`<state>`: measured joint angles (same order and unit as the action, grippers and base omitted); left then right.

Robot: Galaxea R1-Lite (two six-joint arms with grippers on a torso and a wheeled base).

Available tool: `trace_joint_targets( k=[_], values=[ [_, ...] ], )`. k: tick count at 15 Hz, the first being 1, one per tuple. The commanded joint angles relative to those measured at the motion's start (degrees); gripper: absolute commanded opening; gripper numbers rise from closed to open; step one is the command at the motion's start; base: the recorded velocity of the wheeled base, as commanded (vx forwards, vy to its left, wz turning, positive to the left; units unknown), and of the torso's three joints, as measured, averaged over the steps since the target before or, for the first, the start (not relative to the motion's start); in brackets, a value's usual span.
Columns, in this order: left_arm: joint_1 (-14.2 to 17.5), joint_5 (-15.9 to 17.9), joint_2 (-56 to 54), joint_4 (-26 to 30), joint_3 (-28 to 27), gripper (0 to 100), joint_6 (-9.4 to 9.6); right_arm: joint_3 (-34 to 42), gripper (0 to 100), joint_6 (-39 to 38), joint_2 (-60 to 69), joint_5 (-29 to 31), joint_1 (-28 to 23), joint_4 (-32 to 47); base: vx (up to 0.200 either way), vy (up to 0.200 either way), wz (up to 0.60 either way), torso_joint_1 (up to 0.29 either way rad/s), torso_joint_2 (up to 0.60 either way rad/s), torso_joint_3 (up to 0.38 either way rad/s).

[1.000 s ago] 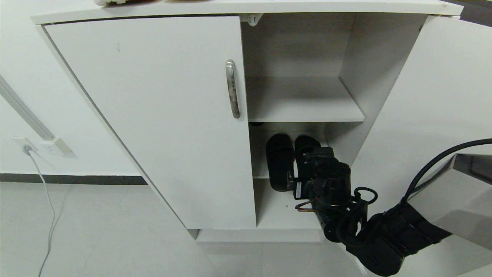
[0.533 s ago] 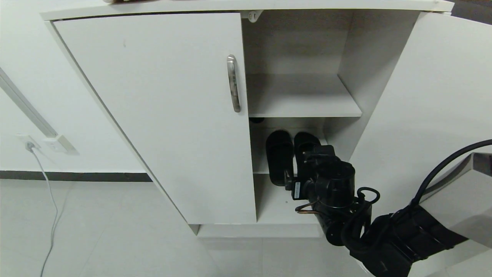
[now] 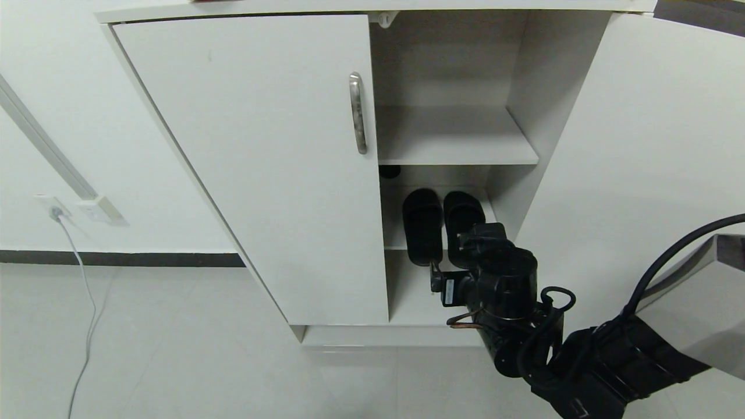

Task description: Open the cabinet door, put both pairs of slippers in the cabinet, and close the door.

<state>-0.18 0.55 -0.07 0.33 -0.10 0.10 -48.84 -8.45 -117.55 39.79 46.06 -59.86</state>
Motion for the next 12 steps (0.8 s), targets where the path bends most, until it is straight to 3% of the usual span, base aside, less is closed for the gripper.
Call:
trace_joint_targets(
  k=[1, 7, 12],
  values=[
    [0.01, 0.07, 0.07, 0.02, 0.01, 0, -0.01, 0.14, 100, 0.01, -0.13, 0.02, 0.09, -0.09, 0.0, 0.0, 0.0, 0.0, 0.0, 0.0],
    [0.01, 0.15, 0.07, 0.02, -0.08, 0, -0.1, 1.02, 100, 0.01, -0.04, 0.02, 0.97, -0.09, 0.0, 0.0, 0.0, 0.0, 0.0, 0.0],
    [0.01, 0.15, 0.07, 0.02, 0.01, 0, -0.1, 1.73, 100, 0.01, 0.04, 0.11, 1.14, -0.26, 0.0, 0.0, 0.0, 0.001, 0.01, 0.161]
  ],
)
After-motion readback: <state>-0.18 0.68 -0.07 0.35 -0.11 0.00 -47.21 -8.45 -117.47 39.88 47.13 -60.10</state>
